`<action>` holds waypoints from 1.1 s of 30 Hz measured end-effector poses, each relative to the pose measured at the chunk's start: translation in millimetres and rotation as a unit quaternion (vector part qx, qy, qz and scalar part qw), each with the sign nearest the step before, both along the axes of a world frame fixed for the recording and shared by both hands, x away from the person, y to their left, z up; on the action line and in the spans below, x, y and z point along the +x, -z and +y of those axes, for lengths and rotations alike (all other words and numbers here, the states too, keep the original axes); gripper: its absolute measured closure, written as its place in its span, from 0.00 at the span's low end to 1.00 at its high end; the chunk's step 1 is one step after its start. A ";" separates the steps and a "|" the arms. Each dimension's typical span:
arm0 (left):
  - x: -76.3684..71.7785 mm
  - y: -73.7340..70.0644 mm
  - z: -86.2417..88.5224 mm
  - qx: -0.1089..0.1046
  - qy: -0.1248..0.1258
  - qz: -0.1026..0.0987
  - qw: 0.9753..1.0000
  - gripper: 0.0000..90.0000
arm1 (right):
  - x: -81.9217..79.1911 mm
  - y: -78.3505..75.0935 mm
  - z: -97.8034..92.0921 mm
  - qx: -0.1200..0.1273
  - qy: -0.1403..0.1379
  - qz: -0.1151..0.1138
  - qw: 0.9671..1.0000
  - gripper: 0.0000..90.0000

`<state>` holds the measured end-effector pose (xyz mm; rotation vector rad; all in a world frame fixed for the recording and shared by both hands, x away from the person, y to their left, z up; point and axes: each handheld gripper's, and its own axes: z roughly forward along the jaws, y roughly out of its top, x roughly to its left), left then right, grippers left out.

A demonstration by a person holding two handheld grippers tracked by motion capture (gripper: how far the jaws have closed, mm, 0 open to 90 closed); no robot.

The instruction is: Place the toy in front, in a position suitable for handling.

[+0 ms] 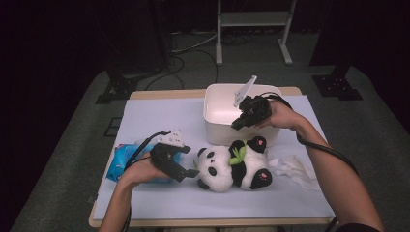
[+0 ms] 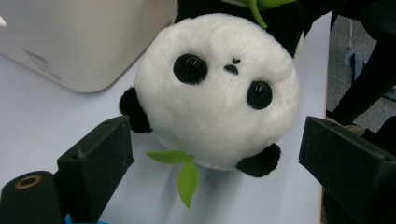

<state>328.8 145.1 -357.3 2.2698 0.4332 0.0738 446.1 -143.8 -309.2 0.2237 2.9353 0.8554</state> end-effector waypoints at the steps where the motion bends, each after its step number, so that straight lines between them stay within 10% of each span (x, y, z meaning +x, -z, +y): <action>1: 0.0 -0.2 -0.2 0.001 0.001 -0.001 1.000 0.10 | 0.2 -0.1 -0.1 0.001 0.001 -0.001 1.000 0.95; 16: 0.7 -0.9 -0.7 0.002 0.001 -0.001 1.000 0.10 | -1.8 -1.3 -1.3 0.006 -0.004 0.017 1.000 0.94; 33: 3.0 -0.2 -1.1 0.013 0.001 -0.001 1.000 0.10 | -28.8 -21.2 -24.6 0.040 0.032 0.006 0.999 0.65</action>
